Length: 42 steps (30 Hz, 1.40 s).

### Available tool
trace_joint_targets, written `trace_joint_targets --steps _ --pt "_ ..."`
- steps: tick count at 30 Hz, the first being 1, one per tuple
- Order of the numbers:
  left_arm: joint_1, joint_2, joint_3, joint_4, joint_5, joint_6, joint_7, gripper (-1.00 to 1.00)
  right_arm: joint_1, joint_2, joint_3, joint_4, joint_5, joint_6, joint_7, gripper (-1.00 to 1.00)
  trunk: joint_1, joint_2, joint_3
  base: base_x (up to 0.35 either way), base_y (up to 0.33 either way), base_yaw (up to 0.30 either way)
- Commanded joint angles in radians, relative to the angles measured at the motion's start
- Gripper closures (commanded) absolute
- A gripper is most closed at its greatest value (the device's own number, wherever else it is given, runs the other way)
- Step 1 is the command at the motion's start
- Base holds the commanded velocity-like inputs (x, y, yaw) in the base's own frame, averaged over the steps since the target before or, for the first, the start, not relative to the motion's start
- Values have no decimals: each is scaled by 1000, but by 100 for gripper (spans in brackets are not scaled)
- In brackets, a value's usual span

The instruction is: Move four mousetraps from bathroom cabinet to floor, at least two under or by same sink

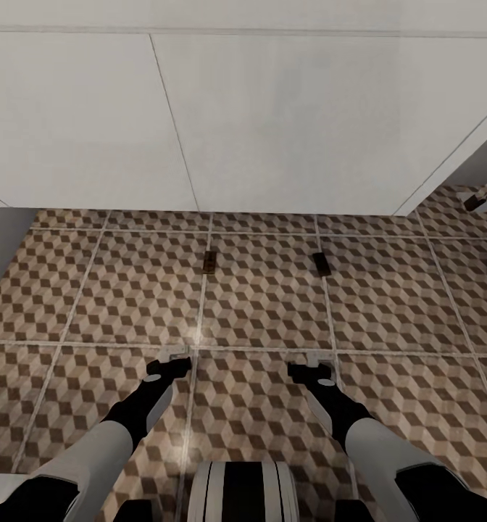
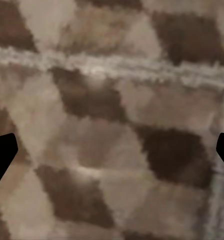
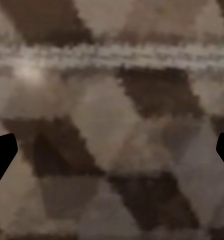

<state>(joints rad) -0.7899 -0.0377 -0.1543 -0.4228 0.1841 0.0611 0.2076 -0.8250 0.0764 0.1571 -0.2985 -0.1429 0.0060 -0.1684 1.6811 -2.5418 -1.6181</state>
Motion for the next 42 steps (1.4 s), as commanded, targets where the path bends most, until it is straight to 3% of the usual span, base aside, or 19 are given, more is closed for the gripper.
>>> trace_joint_targets --steps 1,23,42 --pt "0 1 -8 -2 9 5 8 -100 0 0 9 -1 -10 1 -6 -100 0 0 -1 -5 1 0" --pt "0 -1 -7 -2 6 5 9 -100 0 -1 9 -1 -11 1 -6 -100 0 0 -1 -1 0 0" --pt "0 -1 -7 -2 6 5 9 -100 0 0 10 -1 -10 0 -6 -100 -9 4 73 0 0 0"
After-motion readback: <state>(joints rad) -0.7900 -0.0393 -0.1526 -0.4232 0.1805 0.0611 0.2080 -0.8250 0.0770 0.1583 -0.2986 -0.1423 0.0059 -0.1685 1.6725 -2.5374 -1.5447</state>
